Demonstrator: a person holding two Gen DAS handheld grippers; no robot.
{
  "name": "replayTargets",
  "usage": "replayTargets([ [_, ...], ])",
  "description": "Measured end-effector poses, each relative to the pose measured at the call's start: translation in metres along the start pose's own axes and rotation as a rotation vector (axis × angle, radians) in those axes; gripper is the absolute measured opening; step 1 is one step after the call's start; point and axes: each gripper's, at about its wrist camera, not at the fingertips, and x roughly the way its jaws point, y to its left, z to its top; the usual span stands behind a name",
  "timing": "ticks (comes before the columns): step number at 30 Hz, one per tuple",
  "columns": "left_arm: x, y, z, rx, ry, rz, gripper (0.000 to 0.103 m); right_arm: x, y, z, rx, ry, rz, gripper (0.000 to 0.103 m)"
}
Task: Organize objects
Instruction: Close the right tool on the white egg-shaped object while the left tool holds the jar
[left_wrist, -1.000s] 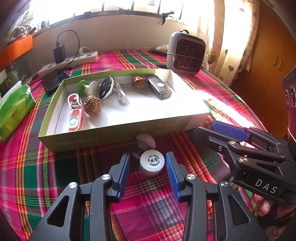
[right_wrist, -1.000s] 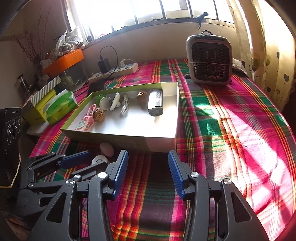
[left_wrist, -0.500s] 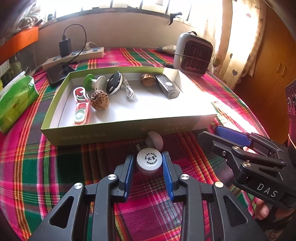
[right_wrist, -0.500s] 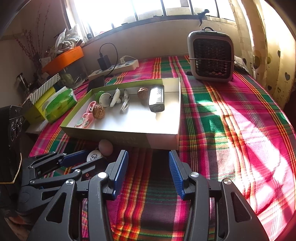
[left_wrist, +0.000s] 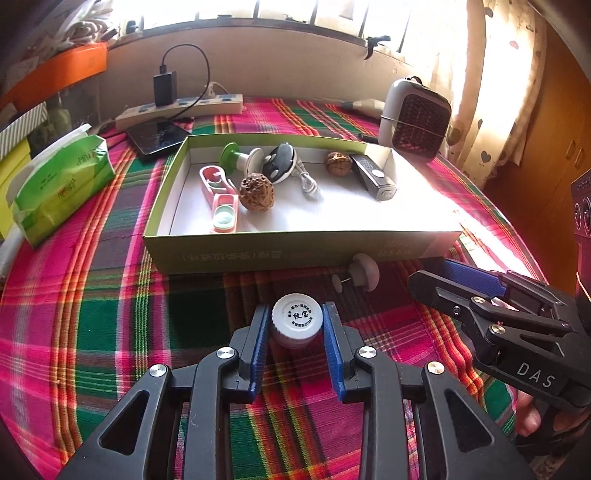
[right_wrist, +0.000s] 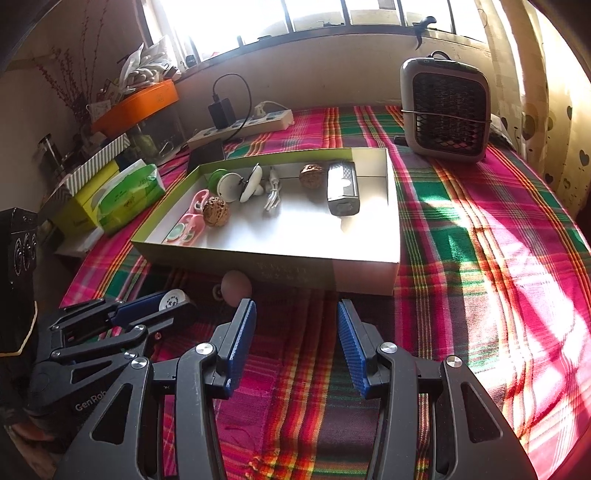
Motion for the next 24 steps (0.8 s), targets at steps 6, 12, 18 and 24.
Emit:
replayTargets([
  [6, -0.001, 0.016, 0.0, -0.027, -0.006, 0.026, 0.026, 0.01, 0.014, 0.003, -0.012, 0.022, 0.029, 0.047],
  [12, -0.002, 0.029, 0.001, -0.049, -0.013, 0.03, 0.026, 0.021, 0.022, 0.007, 0.003, 0.045, 0.051, 0.047],
  [18, -0.002, 0.033, 0.002, -0.051, -0.014, 0.015, 0.026, 0.029, 0.029, 0.009, 0.004, 0.052, 0.038, 0.047],
  [24, -0.002, 0.035, 0.002, -0.057, -0.014, -0.002, 0.026, 0.032, 0.032, 0.012, 0.037, 0.041, 0.004, 0.047],
])
